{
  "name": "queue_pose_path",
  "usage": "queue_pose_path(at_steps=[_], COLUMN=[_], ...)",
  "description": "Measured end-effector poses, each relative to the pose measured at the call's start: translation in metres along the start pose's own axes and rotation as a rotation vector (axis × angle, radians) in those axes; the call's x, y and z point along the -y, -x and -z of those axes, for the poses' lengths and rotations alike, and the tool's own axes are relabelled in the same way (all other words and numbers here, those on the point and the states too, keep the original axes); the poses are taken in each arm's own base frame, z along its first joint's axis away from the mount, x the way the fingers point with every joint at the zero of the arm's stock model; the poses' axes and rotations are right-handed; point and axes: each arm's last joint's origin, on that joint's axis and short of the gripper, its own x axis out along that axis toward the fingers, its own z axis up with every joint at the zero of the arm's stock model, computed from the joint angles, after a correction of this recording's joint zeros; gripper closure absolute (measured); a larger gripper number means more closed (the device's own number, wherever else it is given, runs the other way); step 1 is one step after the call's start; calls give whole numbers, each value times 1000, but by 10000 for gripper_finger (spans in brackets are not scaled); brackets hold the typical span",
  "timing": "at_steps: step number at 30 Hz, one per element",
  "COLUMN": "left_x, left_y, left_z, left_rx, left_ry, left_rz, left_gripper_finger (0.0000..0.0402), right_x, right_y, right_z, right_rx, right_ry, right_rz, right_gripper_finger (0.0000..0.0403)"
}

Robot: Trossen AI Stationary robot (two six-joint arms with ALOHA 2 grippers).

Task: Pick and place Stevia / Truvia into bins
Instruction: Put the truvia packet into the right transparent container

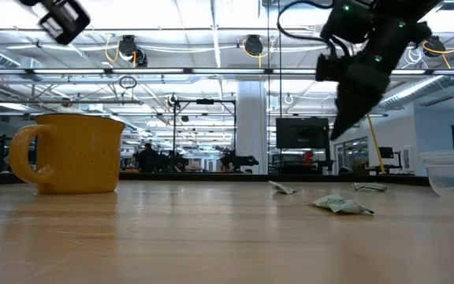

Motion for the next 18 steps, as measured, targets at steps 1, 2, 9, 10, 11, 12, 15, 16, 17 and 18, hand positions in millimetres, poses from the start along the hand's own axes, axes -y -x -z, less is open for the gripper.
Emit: queue_pose_path(at_steps=[1,2,9,10,11,12,15,16,17,18], left_x=[-1,-3,-18,-19,-21,-22,-26,-27,-29,-31], left_y=[0,1,0,0,1,1,2,2,3,3], left_z=[-3,-5,-9,-10,-10,-11,-13,-14,-15,-16], left_rx=[12,20,45,47,49,52,61,67,77,83], left_ry=[-68,-140,-286,-283,-282,-280,-305,-334,-362,-389], left_rz=[-8,-24,-162,-173,-179,-186,-227,-253,-289,-333], left_gripper_finger=[387,389,393,389,385,381,371,368,367,367], right_x=[-1,-1,0,0,0,1,1,1,1,1], right_y=[0,1,-12,-13,-14,-15,-17,-18,-20,-22], right_z=[4,7,27,28,31,33,36,37,39,42], right_rx=[-35,-59,-147,-150,-156,-166,-172,-165,-161,-163], right_ry=[11,-2,-13,-15,-18,-17,-10,-11,-13,-14], right_rz=[21,34,30,31,32,33,33,30,23,4], right_gripper_finger=[300,300,266,257,247,237,213,207,203,199])
